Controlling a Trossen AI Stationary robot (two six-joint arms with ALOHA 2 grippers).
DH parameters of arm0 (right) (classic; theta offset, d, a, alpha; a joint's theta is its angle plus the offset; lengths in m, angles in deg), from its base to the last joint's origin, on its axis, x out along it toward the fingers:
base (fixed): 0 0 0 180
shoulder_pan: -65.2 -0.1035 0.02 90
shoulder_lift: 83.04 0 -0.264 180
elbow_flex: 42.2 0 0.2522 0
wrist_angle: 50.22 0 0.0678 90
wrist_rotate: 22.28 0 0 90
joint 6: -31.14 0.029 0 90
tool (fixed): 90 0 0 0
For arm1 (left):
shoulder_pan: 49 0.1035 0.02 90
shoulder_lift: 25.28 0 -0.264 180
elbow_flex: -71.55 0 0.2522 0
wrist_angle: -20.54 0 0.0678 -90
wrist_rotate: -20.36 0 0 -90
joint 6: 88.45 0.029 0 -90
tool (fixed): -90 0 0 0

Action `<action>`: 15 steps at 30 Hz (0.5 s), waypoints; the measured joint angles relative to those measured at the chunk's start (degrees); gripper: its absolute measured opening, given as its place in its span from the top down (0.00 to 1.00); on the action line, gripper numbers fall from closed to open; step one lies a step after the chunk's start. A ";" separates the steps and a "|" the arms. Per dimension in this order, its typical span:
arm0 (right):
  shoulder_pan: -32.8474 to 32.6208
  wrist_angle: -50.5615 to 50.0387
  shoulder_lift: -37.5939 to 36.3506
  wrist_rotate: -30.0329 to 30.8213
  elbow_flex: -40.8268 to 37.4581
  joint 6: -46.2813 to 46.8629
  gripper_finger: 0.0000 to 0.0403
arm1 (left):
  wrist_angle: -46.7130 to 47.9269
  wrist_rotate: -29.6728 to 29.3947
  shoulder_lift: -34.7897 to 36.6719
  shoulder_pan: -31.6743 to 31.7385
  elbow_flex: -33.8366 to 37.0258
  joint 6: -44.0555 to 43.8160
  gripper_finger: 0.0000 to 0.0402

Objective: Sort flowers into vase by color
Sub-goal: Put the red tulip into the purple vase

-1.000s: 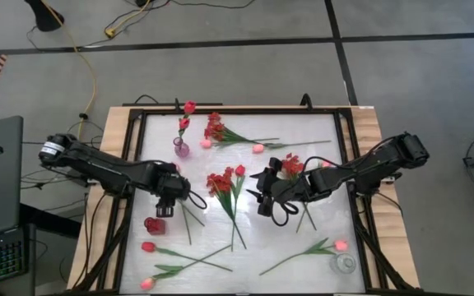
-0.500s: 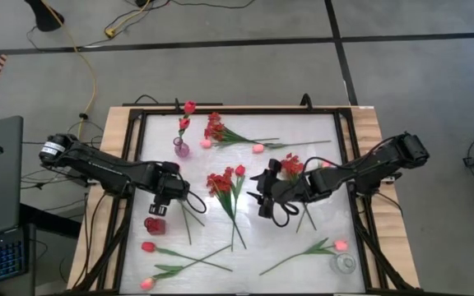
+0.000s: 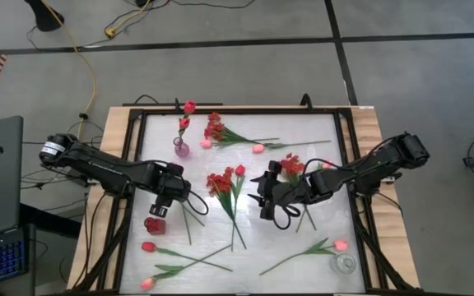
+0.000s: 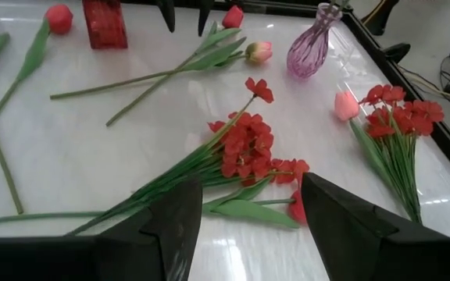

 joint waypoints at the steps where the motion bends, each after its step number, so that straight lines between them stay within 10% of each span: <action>1: -0.11 -0.31 0.00 0.00 0.00 0.00 0.39 | -0.02 0.38 0.00 0.00 0.00 -0.11 0.59; 15: -0.64 -1.56 -0.02 0.00 -0.01 0.06 0.39 | -0.91 1.71 -12.93 -0.35 0.02 1.15 0.59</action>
